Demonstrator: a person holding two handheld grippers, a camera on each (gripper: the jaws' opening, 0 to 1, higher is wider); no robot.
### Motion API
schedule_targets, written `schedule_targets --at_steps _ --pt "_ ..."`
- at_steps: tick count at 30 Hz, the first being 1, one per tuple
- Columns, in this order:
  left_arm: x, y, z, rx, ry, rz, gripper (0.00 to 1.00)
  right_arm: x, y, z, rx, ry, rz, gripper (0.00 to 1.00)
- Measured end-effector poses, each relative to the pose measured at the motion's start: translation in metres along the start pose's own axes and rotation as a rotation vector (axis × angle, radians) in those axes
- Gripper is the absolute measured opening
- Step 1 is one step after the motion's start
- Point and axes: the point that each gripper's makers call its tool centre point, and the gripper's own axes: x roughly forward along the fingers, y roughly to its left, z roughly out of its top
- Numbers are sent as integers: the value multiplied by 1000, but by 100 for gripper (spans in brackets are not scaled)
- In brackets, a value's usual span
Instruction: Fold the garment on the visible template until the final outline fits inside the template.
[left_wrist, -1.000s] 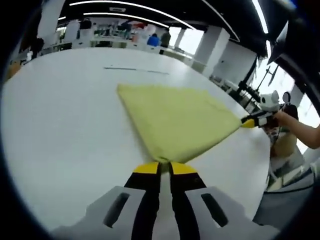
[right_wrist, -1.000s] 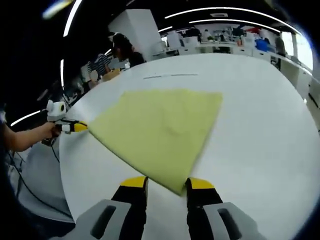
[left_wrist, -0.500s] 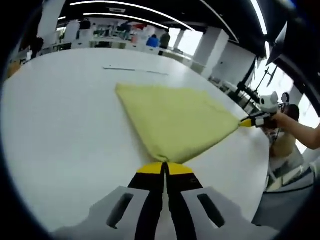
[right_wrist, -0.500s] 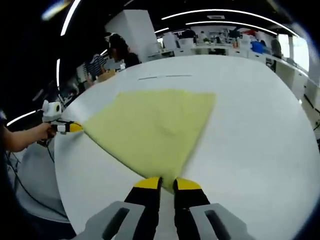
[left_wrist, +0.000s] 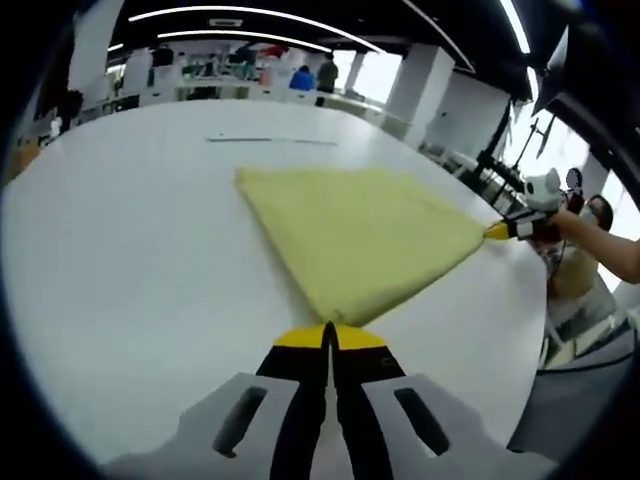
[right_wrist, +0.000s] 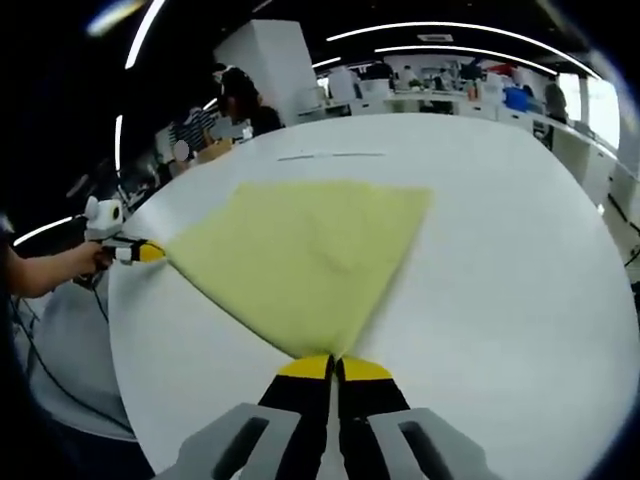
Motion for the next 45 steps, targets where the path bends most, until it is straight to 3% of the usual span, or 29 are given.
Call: schedule_targets --at_steps 5,15,26,45 --pt "-2 3 -2 -14 1 4 0 0 0 0 -2 2 0 0" --pt "-2 -1 -4 46 23 -4 0 -3 2 -2 -5 8 6 0" --pt "-8 -8 -10 102 52 -21 0 -10 6 -11 -17 26 11 0" --pt "-21 -24 -29 117 81 -46 0 -25 14 -31 -9 47 18 0"
